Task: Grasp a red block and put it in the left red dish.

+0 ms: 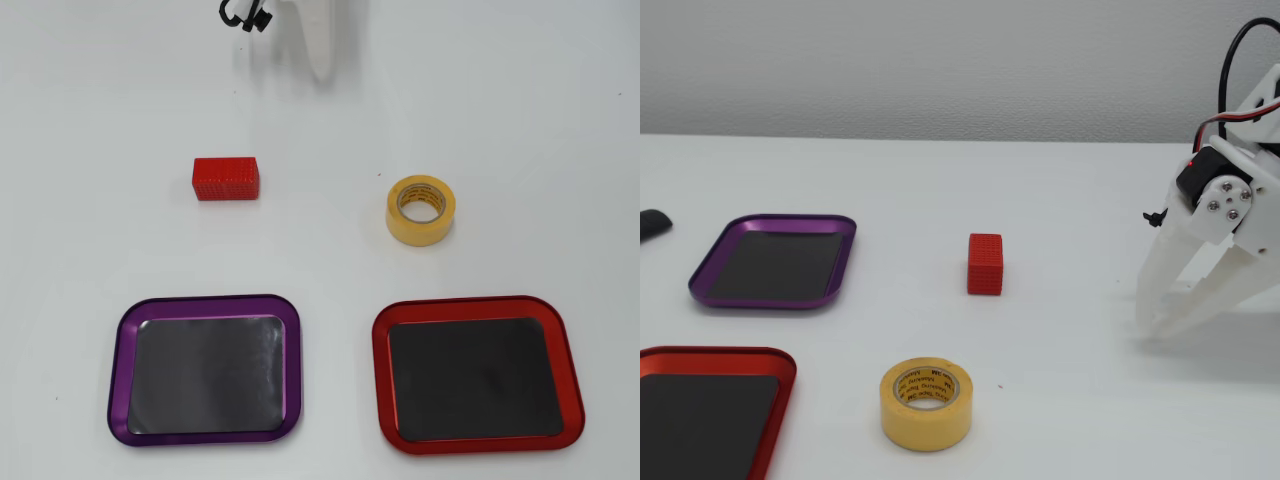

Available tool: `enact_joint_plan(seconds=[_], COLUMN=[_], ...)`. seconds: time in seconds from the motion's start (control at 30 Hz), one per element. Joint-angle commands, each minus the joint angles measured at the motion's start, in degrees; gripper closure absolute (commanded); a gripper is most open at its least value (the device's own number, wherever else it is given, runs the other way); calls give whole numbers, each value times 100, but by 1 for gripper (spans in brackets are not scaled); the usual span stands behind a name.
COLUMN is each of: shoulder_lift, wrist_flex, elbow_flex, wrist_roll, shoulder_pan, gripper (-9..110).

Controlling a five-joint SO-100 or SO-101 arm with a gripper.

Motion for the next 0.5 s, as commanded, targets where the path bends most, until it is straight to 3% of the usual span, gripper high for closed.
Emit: enact_joint_plan(seconds=[0.0, 0.47], shoulder_lift=[545, 545], wrist_flex=[-97, -158], elbow_flex=[35, 26], wrist_roll=[-35, -44], shoulder_pan=[-18, -18], gripper=[102, 102])
